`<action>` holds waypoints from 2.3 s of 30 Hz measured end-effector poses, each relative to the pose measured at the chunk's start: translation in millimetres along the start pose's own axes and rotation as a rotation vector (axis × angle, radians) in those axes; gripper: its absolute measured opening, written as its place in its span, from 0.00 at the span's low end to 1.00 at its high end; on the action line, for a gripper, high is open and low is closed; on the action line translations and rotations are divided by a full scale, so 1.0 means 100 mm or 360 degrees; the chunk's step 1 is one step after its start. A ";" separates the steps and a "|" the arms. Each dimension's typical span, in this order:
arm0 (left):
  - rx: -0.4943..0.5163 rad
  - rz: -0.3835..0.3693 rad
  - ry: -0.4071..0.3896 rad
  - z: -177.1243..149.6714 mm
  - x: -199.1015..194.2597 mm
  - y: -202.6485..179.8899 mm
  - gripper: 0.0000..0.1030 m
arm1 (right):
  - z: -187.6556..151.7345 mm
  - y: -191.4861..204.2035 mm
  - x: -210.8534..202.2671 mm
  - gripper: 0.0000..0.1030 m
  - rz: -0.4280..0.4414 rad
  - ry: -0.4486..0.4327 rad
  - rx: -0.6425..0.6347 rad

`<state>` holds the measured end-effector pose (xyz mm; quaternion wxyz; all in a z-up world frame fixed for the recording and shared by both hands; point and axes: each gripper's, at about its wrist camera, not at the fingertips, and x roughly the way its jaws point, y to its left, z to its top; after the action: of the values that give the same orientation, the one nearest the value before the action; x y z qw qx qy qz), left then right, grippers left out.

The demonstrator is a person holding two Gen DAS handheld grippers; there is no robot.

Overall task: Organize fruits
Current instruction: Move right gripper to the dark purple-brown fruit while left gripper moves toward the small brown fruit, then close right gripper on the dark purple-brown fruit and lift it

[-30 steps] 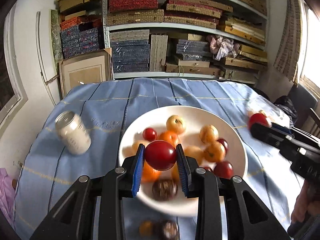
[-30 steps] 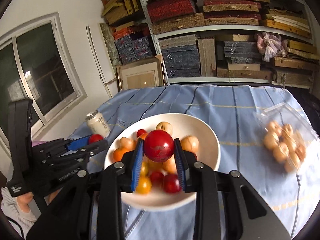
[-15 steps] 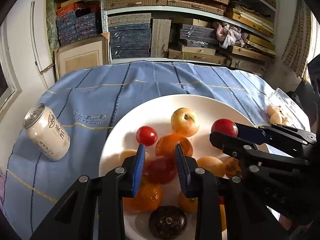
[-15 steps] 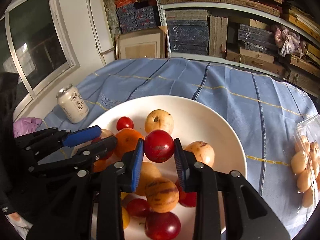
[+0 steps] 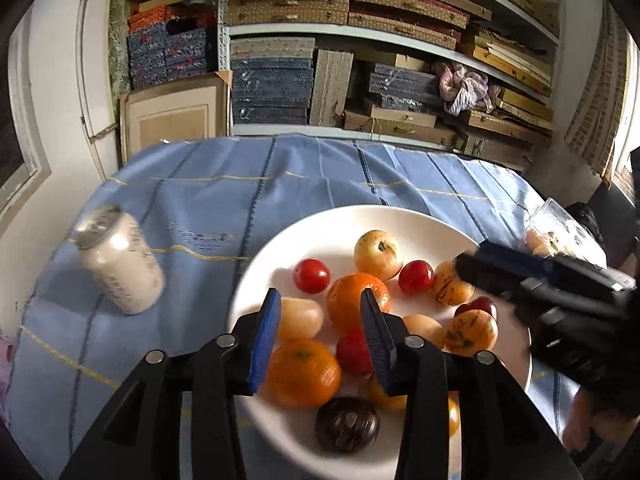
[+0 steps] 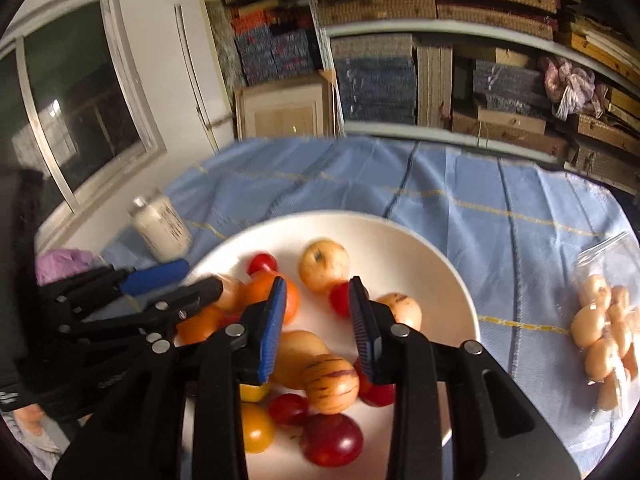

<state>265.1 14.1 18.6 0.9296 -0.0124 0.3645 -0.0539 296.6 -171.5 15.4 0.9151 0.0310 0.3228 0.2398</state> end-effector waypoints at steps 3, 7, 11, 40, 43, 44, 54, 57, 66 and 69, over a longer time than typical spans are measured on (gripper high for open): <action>0.0002 0.0026 -0.0039 -0.05 -0.27 0.07 0.40 | -0.03 0.09 -0.30 0.46 0.0027 -0.0053 0.0005; 0.0002 0.0056 -0.0072 -0.25 -0.62 0.16 0.41 | -0.21 0.24 -0.75 0.56 0.0006 -0.0107 -0.0038; -0.0006 0.0080 -0.0079 -0.56 -0.85 0.21 0.53 | -0.51 0.38 -1.07 0.69 0.0001 -0.0127 -0.0063; -0.0578 0.0077 -0.0175 -1.18 -1.16 1.19 0.91 | -1.38 1.33 -0.05 0.82 -0.0031 0.0339 -0.0310; -0.0518 0.0095 -0.0164 -1.18 -1.14 1.11 0.91 | -1.33 1.31 0.05 0.82 -0.0004 0.0338 -0.0293; -0.0505 0.0090 -0.0160 -1.18 -1.13 1.09 0.91 | -1.32 1.29 0.06 0.82 0.0013 0.0329 -0.0274; -0.0425 0.0064 -0.0107 -1.20 -1.06 0.99 0.91 | -1.28 1.12 0.23 0.54 0.0153 0.0386 -0.0149; -0.0401 0.0067 -0.0099 -1.21 -1.04 0.95 0.91 | -1.24 1.06 0.25 0.54 0.0167 0.0378 -0.0119; -0.0293 0.0092 -0.0083 -1.23 -1.00 0.82 0.91 | -1.21 1.00 0.32 0.41 0.0287 0.0393 -0.0063; -0.0251 0.0117 -0.0106 -1.23 -1.02 0.78 0.91 | -1.21 1.00 0.31 0.40 0.0290 0.0391 -0.0063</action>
<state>114.2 105.0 -7.8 0.9387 -0.0740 0.3367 0.0095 201.8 -80.5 -76.8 0.8435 0.0124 0.4235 0.3301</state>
